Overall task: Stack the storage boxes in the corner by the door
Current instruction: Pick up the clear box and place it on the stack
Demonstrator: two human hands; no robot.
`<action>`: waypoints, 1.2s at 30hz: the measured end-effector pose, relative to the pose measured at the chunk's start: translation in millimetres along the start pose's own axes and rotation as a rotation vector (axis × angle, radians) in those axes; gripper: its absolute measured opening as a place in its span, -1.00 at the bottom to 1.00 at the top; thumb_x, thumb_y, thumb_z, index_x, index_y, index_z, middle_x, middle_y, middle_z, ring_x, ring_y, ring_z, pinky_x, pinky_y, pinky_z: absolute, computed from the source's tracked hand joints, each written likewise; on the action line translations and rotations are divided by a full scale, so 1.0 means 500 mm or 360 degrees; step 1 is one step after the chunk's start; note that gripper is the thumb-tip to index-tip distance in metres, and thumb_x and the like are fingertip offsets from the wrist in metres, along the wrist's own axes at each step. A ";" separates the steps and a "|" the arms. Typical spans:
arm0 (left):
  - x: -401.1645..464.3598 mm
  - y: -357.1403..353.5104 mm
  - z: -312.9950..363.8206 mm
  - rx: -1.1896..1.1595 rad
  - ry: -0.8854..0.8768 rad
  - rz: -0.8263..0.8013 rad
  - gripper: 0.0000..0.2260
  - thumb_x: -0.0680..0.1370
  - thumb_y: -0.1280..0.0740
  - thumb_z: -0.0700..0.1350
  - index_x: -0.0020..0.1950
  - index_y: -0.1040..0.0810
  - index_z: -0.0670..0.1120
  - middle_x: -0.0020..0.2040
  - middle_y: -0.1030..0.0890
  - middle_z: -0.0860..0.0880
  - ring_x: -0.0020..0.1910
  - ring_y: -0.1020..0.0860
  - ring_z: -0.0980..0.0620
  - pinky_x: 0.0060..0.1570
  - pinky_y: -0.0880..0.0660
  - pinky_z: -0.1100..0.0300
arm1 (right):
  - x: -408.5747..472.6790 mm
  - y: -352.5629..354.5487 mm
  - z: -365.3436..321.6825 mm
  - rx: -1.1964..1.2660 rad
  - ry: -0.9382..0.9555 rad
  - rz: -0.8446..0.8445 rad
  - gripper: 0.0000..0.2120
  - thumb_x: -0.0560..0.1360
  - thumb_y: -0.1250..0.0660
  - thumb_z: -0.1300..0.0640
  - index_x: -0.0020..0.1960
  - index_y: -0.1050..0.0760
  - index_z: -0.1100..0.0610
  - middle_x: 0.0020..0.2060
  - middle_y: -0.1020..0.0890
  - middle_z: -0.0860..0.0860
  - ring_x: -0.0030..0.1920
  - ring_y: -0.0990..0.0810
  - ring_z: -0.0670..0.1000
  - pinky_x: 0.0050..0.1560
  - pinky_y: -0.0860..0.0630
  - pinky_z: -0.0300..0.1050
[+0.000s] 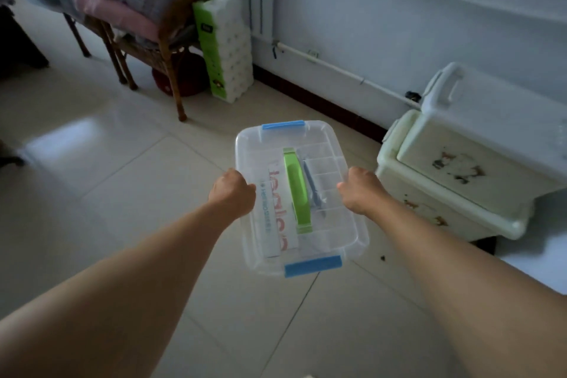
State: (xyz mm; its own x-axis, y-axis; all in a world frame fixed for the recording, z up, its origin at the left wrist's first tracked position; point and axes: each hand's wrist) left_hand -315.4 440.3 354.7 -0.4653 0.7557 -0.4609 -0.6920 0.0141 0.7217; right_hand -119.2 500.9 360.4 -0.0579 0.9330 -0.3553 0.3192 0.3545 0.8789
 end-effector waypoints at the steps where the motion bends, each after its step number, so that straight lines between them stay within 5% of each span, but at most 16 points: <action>1: -0.003 -0.023 0.047 0.0015 -0.0028 -0.0019 -0.66 0.57 -0.24 -0.06 0.26 -0.40 -0.24 0.16 -0.54 -0.23 0.08 -0.60 -0.22 0.07 -0.59 -0.06 | 0.008 0.033 0.039 0.0020 -0.0027 0.0005 -0.67 0.61 -0.14 0.13 0.26 -0.40 0.32 0.25 -0.49 0.23 0.22 -0.50 0.20 0.11 -0.43 -0.08; 10: -0.047 -0.194 0.420 0.0005 -0.0395 -0.0225 -0.74 0.55 -0.28 -0.11 0.15 -0.50 -0.24 0.04 -0.61 -0.21 -0.08 -0.65 -0.16 -0.04 -0.63 -0.04 | 0.076 0.261 0.369 0.0075 -0.0306 0.0141 -0.80 0.56 -0.14 0.24 0.03 -0.50 0.31 0.03 -0.57 0.25 -0.15 -0.45 0.10 -0.44 -0.22 -0.24; 16: -0.051 -0.292 0.632 0.0099 -0.0599 -0.0334 -0.74 0.55 -0.31 -0.10 0.14 -0.50 -0.24 0.05 -0.61 -0.21 -0.03 -0.66 -0.17 0.00 -0.62 -0.04 | 0.125 0.380 0.533 0.0212 -0.0518 0.0252 -0.69 0.58 -0.15 0.21 0.22 -0.46 0.37 0.21 -0.53 0.28 0.20 -0.53 0.21 -0.09 -0.35 -0.17; 25: 0.022 -0.425 0.954 0.0344 -0.0950 -0.0506 -0.70 0.55 -0.30 -0.05 0.16 -0.48 -0.25 0.05 -0.61 -0.20 -0.06 -0.66 -0.15 -0.04 -0.62 0.02 | 0.254 0.538 0.726 0.0359 -0.0786 0.0388 -0.71 0.58 -0.16 0.16 0.10 -0.51 0.36 0.12 -0.58 0.26 0.04 -0.56 0.17 -0.14 -0.30 -0.22; 36: 0.064 -0.614 1.258 0.0428 -0.1107 -0.0621 -0.76 0.57 -0.29 -0.05 0.06 -0.46 -0.23 -0.07 -0.55 -0.16 -0.07 -0.63 -0.15 0.03 -0.60 -0.04 | 0.397 0.700 0.950 0.0404 -0.0957 0.0477 -0.68 0.58 -0.16 0.16 0.19 -0.46 0.38 0.18 -0.55 0.28 0.13 -0.54 0.22 -0.12 -0.30 -0.20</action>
State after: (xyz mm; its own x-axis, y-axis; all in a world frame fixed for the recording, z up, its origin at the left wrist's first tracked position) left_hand 229.0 872.0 443.1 0.2871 0.8942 -0.3435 -0.5365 0.4472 0.7157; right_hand 430.4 780.3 446.1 0.5747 0.7659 -0.2885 0.4542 -0.0053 0.8909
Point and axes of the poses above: each hand's wrist, its own x-axis towards the middle knuckle, its own y-axis out of the back of the hand, z = x × y
